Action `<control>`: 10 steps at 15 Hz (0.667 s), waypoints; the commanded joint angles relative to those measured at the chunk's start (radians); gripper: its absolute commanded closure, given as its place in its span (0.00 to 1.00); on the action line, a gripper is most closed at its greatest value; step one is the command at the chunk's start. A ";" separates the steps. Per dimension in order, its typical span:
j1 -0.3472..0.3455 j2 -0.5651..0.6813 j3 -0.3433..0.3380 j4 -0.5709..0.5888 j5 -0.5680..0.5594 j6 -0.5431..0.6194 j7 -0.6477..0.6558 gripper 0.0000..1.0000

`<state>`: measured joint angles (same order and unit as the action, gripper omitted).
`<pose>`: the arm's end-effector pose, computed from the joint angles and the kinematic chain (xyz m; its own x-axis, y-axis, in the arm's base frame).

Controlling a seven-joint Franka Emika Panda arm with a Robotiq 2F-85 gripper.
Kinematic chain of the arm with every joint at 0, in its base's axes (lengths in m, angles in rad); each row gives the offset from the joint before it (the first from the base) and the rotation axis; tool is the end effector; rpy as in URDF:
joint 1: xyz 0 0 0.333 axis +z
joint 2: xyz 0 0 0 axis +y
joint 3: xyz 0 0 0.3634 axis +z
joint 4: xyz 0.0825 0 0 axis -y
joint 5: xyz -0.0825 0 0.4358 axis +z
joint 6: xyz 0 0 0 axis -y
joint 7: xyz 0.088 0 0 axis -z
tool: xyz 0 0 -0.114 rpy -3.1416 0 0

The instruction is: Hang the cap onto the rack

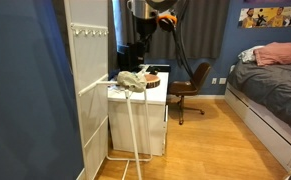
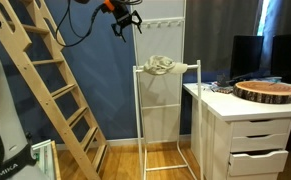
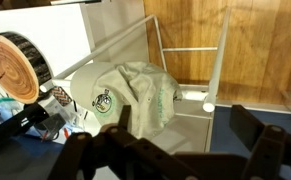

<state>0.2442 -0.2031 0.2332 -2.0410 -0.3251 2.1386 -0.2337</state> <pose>0.5087 0.2560 0.5872 0.6246 0.7628 0.1673 0.6637 -0.6314 0.4011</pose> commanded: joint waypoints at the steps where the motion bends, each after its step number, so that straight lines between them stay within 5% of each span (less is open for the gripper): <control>1: -0.006 0.180 0.090 0.235 -0.173 -0.190 0.204 0.00; 4: 0.038 0.270 0.104 0.340 -0.249 -0.221 0.178 0.00; 5: 0.031 0.194 0.085 0.242 -0.202 -0.189 0.192 0.00; 10: 0.048 0.261 0.086 0.313 -0.226 -0.192 0.186 0.00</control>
<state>0.2754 0.0555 0.3350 -1.7330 -0.5513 1.9500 -0.0472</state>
